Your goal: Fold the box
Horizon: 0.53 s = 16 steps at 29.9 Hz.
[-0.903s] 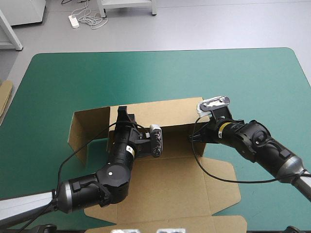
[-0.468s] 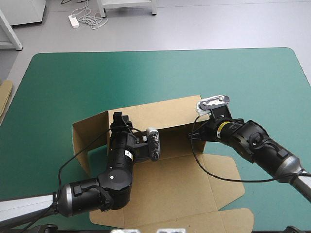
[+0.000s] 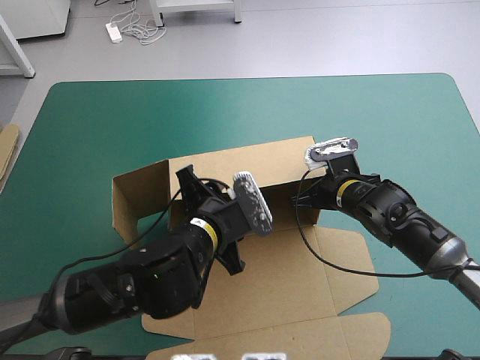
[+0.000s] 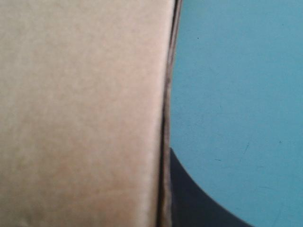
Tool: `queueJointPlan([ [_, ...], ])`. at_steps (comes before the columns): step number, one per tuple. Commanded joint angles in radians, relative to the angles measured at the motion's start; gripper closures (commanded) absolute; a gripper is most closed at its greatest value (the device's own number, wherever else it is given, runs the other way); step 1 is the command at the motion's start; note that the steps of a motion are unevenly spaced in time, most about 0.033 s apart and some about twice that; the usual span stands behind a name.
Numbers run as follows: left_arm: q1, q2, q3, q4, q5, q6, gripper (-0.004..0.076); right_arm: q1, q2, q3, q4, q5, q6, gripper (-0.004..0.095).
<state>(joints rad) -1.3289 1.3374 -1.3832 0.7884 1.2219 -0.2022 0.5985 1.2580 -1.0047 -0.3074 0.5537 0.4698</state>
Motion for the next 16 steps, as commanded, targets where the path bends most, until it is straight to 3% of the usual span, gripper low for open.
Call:
queueJointPlan([
  [1, 0.08, -0.048, -0.134, 0.026, 0.067, 0.011, 0.0332, -0.004, -0.029, -0.055, -0.023, -0.023, -0.007, 0.0927],
  [10, 0.596, -0.058, -0.251, -0.259, 0.054, 0.17, 0.0332, -0.004, -0.029, -0.134, -0.025, 0.123, -0.074, 0.0927],
  [16, 0.999, -0.056, -0.251, -0.594, -0.051, 0.299, 0.0333, -0.004, -0.029, -0.222, -0.02, 0.212, -0.127, 0.0927],
])
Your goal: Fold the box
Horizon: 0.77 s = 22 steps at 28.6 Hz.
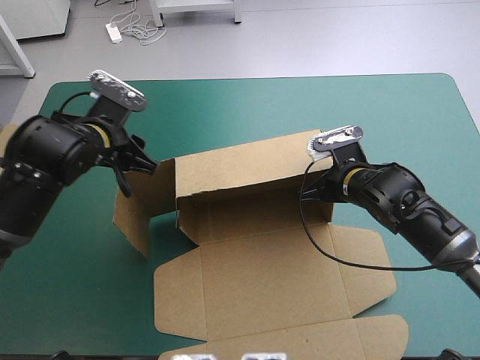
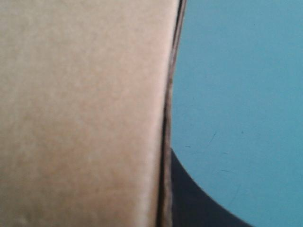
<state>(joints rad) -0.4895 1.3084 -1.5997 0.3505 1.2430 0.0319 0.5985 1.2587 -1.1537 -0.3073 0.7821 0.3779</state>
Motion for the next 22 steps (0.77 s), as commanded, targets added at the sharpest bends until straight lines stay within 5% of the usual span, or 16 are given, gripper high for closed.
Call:
queueJointPlan([
  [1, 0.226, -0.022, -0.034, -0.252, -0.082, 0.109, 0.0334, -0.004, -0.029, -0.09, -0.02, 0.001, -0.044, 0.0927],
  [11, 0.602, 0.009, -0.032, -0.486, -0.098, 0.198, 0.0335, -0.009, 0.065, -0.286, -0.007, 0.215, -0.125, 0.0927],
  [22, 0.637, 0.009, -0.032, -0.511, -0.098, 0.198, 0.0335, -0.237, 0.397, -0.632, 0.319, 0.467, -0.321, 0.0927],
])
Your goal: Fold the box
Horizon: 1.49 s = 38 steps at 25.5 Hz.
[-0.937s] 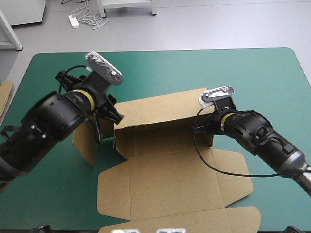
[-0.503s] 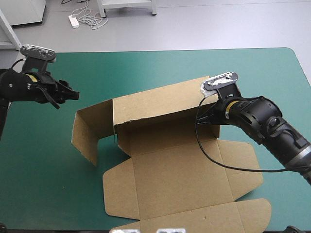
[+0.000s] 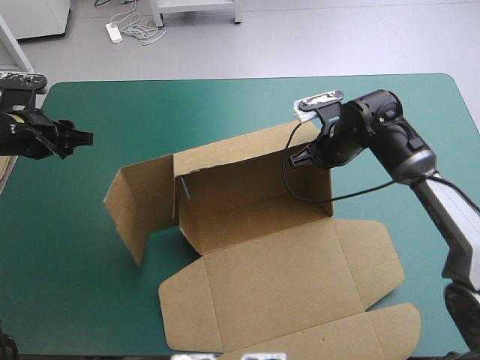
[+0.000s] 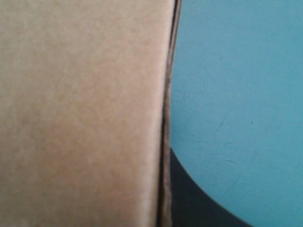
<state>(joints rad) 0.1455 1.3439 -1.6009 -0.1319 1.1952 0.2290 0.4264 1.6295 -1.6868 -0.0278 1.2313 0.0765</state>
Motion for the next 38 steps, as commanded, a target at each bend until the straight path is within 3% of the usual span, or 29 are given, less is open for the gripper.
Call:
queueJointPlan([
  [1, 0.002, -0.026, -0.031, -0.028, -0.052, 0.001, 0.0336, -0.084, 0.046, -0.116, 0.061, 0.015, -0.019, 0.0927],
  [4, 0.002, -0.024, -0.031, -0.028, -0.054, 0.001, 0.034, -0.163, 0.146, -0.158, 0.192, 0.015, -0.05, 0.0927],
  [10, 0.002, 0.001, -0.014, -0.037, -0.054, 0.001, 0.034, -0.161, 0.248, -0.159, 0.2, 0.011, -0.067, 0.0914],
  [12, 0.002, 0.002, 0.021, -0.037, -0.072, 0.006, 0.034, -0.161, 0.254, -0.159, 0.195, -0.016, -0.077, 0.0795],
  [16, 0.002, 0.002, 0.066, -0.044, -0.106, 0.021, 0.0352, -0.161, 0.227, -0.16, 0.185, -0.104, -0.094, 0.0414],
  [19, 0.002, 0.002, 0.067, -0.048, -0.13, 0.021, 0.0353, -0.161, 0.204, -0.164, 0.161, -0.135, -0.094, 0.0328],
  [25, 0.002, 0.002, 0.067, -0.064, -0.153, 0.028, 0.0353, -0.161, 0.113, -0.17, 0.127, -0.201, -0.098, 0.0317],
  [32, 0.002, 0.002, 0.067, -0.075, -0.193, 0.03, 0.0353, -0.161, 0.035, -0.158, 0.107, -0.137, -0.121, 0.0317],
  [38, 0.002, 0.002, 0.067, -0.069, -0.191, 0.03, 0.0353, -0.136, -0.117, 0.052, 0.113, -0.255, -0.121, 0.0317],
])
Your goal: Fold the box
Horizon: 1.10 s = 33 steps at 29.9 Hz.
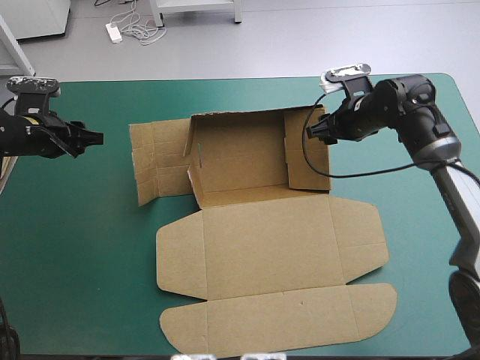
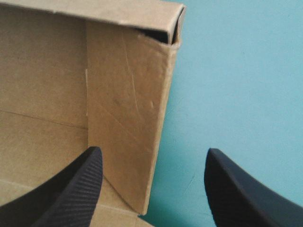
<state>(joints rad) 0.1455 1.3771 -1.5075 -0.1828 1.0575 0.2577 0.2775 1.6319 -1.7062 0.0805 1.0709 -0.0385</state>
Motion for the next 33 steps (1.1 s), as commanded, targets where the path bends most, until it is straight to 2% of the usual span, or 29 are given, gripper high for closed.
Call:
queueJointPlan([
  [1, 0.002, -0.031, -0.026, -0.018, -0.055, 0.001, 0.0353, 0.018, -0.142, 0.112, -0.001, -0.13, -0.001, 0.0318],
  [5, 0.002, -0.031, -0.026, -0.025, -0.058, 0.001, 0.0353, 0.043, -0.216, 0.304, -0.009, -0.29, 0.015, 0.0317],
  [9, 0.002, -0.031, -0.026, -0.023, -0.058, 0.001, 0.0353, 0.056, -0.219, 0.408, -0.044, -0.384, 0.053, 0.0317],
  [18, 0.002, -0.031, -0.026, -0.021, -0.046, 0.001, 0.0353, 0.056, -0.099, 0.437, -0.042, -0.522, 0.053, 0.0317],
  [21, 0.002, -0.031, -0.026, -0.021, -0.046, 0.001, 0.0353, 0.056, -0.048, 0.423, -0.042, -0.537, 0.053, 0.0321],
  [23, 0.002, -0.031, -0.026, -0.021, -0.046, 0.001, 0.0353, 0.056, -0.022, 0.406, -0.042, -0.53, 0.053, 0.0384],
  [28, 0.002, -0.031, -0.026, -0.021, -0.046, 0.001, 0.0353, 0.056, -0.013, 0.35, -0.045, -0.521, 0.055, 0.0816],
  [30, 0.002, -0.031, -0.026, -0.021, -0.046, 0.001, 0.0353, 0.056, -0.013, 0.314, -0.045, -0.491, 0.052, 0.0928],
  [33, 0.002, -0.031, -0.026, -0.021, -0.048, 0.001, 0.0353, 0.056, -0.013, 0.242, -0.045, -0.388, 0.052, 0.0927],
])
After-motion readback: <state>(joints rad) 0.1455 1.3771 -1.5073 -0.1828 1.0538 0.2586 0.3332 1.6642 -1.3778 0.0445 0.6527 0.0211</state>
